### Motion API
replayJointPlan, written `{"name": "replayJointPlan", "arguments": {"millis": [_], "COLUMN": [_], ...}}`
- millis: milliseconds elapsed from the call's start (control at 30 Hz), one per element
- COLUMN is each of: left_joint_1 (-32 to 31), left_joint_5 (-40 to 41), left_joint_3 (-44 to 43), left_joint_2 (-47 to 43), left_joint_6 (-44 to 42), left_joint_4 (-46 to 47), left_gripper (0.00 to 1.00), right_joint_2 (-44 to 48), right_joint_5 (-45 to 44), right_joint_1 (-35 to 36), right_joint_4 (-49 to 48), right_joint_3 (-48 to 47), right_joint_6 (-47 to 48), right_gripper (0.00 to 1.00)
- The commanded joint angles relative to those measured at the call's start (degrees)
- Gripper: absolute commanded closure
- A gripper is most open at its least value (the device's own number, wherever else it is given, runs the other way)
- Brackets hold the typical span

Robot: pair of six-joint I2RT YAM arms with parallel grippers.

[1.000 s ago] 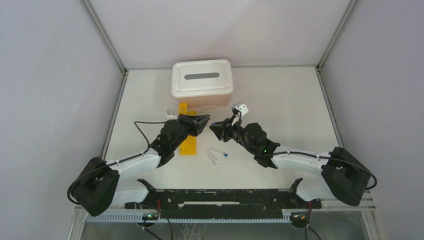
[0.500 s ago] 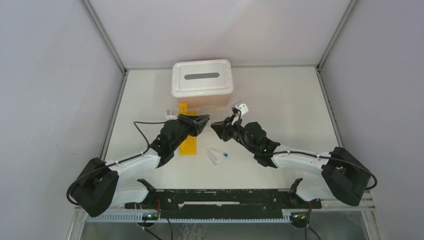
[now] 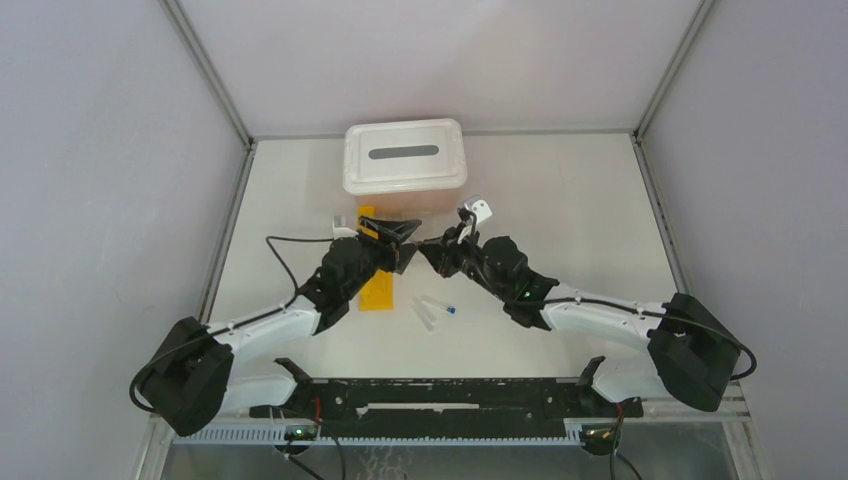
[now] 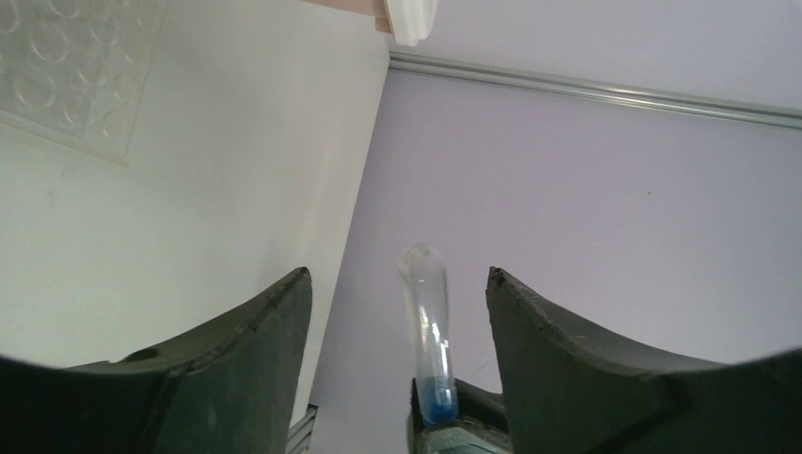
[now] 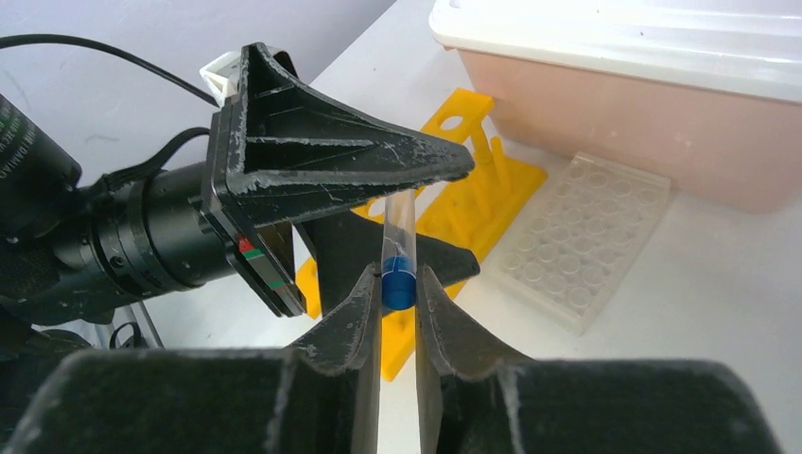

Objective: Organize the chemistry lab equipment
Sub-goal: Pick up the test tube at the center of the board.

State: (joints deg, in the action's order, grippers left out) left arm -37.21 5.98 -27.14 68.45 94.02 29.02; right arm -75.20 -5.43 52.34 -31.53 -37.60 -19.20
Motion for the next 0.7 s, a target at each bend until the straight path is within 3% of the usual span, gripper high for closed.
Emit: {"name": "replayJointPlan", "arguments": {"millis": [0,333,667], "left_joint_1": [0.11,0.74,0.68], "left_joint_5": [2.29,15.95,23.36], "left_joint_3": [-3.01,-5.49,-5.16], "left_joint_2": [-2.60,-14.50,-19.13], "left_joint_6": [-5.08,-22.15,-28.80], "left_joint_4": [-2.11,-18.48,-23.57], "left_gripper": [0.25,0.20,0.21], "right_joint_2": [-0.05,-3.08,-18.88], "right_joint_5": [-1.80,-5.64,-5.23], "right_joint_1": [0.77,-1.65,-6.09], "right_joint_4": [4.28,30.32,66.12], "right_joint_3": [-4.80,-19.30,-48.45], "right_joint_6": [2.09,2.30,3.01], "right_gripper": [0.79,0.79,0.79]}}
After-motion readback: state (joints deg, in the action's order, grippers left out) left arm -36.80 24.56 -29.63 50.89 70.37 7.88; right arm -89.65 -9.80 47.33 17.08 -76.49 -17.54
